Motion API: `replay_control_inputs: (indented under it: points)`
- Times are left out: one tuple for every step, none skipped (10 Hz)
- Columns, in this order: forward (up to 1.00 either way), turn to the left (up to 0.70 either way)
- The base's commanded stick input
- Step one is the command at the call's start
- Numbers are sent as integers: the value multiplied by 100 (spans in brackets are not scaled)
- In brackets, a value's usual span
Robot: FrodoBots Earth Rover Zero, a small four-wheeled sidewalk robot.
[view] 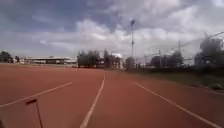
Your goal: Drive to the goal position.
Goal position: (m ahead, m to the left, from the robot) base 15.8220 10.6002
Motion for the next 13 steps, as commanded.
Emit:
replay_control_inputs:
  points:
    - [70, 0]
    - [70, 0]
    - [70, 0]
    - [70, 0]
    - [70, 0]
    - [70, 0]
    - [70, 0]
    - [70, 0]
    - [70, 0]
    - [70, 0]
    - [70, 0]
    - [70, 0]
    - [70, 0]
